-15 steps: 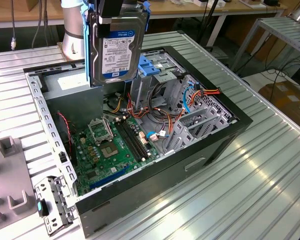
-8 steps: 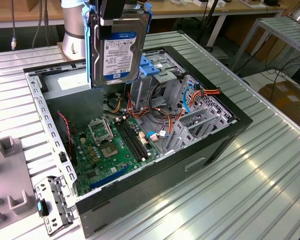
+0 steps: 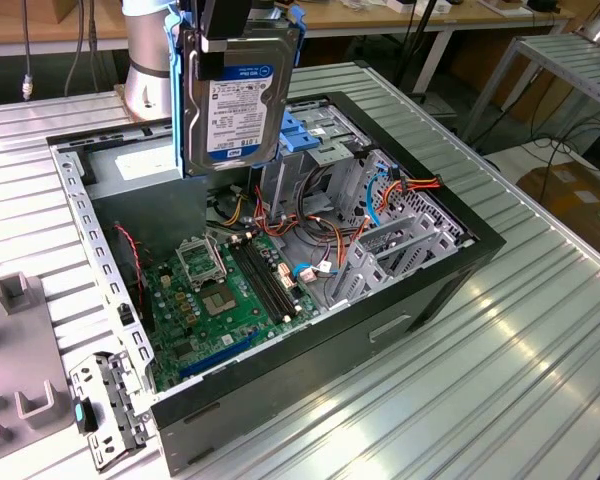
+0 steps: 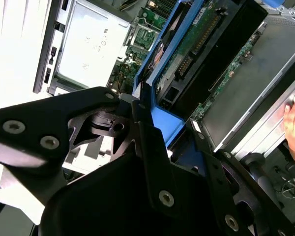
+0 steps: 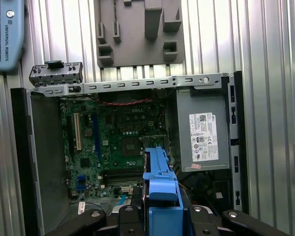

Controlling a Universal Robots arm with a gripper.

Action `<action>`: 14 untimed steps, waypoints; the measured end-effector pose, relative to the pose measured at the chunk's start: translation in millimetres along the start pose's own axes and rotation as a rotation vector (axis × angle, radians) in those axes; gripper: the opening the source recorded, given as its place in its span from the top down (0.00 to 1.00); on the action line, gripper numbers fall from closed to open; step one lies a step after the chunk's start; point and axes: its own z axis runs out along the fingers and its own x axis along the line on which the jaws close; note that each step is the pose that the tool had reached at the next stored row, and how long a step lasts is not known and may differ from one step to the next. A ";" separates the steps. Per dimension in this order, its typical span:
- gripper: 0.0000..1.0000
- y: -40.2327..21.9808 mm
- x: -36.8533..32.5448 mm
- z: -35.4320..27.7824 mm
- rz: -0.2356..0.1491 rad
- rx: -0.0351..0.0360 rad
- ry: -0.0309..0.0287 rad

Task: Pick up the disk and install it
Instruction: 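Insert the disk into the insertion slot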

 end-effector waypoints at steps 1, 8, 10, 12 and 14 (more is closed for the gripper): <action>0.63 0.0 0.0 0.0 0.000 0.0000 0.0000; 0.63 0.0 0.6 0.0 0.000 0.0000 0.0000; 0.63 -0.2 2.4 0.1 0.000 0.0001 0.0007; 0.63 -0.5 5.4 0.2 0.000 0.0001 0.0024; 0.63 -0.9 10.7 0.4 0.000 0.0003 0.0048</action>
